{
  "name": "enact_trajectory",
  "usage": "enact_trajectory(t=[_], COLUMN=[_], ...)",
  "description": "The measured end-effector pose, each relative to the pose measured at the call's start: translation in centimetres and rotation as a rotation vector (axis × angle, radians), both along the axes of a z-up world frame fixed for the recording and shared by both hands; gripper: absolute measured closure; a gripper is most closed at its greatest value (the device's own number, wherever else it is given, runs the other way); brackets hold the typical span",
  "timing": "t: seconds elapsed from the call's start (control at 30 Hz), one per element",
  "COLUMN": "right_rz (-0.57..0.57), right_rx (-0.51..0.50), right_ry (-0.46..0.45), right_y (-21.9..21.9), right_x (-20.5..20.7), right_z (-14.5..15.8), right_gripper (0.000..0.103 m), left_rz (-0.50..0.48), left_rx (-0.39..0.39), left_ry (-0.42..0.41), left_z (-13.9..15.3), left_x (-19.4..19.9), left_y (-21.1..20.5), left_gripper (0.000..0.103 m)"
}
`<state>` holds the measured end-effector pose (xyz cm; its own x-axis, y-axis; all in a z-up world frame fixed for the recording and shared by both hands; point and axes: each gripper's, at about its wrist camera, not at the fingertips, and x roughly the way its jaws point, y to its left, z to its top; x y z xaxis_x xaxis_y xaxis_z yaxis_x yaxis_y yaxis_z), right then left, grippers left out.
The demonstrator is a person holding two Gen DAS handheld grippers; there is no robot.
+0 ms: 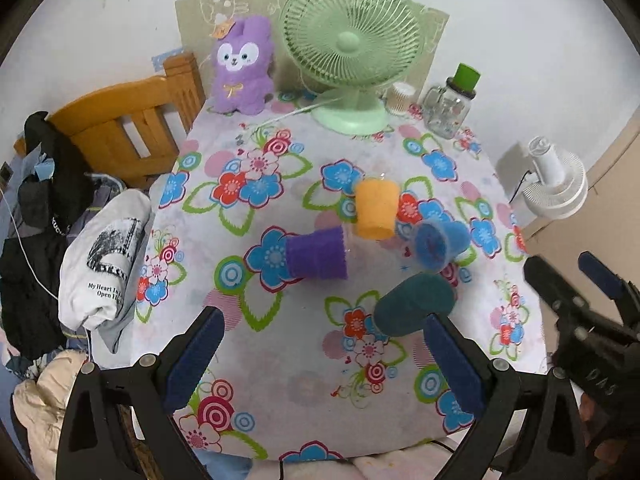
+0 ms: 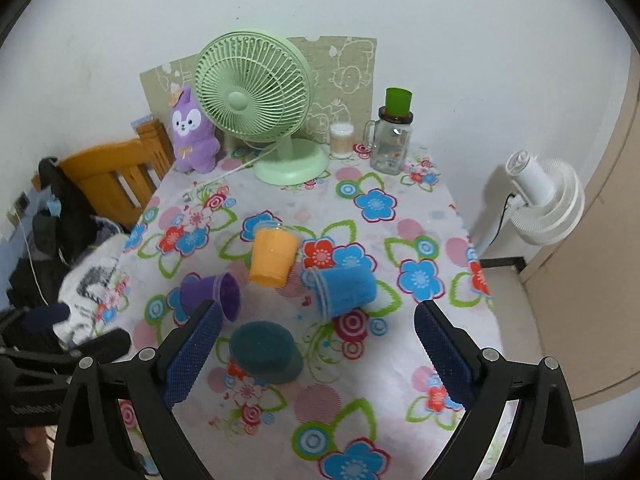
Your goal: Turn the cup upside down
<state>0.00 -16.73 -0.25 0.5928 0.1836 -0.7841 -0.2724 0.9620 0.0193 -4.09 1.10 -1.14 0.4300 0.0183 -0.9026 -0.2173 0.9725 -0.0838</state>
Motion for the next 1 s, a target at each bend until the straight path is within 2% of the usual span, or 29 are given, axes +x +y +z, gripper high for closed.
enact_trajectory(t=[0.23, 0.6, 1.0], right_rz=[0.003, -0.028, -0.051], right_rx=[0.035, 0.033, 0.014], right_ry=[-0.029, -0.027, -0.032], right_y=[-0.5, -1.3, -1.4], right_x=[-1.6, -2.3, -2.5], right_z=[1.5, 3.5, 3.8], right_gripper=[0.005, 0.005, 0.005], left_rz=[-0.005, -0.061, -0.067], left_rx=[-0.01, 0.07, 0.075], left_ry=[-0.06, -0.108, -0.121], left_z=[2.0, 4.7, 4.8], left_x=[-0.9, -1.3, -1.4], left_y=[-0.2, -2.0, -2.2], left_gripper=[0.002, 0.0, 0.0])
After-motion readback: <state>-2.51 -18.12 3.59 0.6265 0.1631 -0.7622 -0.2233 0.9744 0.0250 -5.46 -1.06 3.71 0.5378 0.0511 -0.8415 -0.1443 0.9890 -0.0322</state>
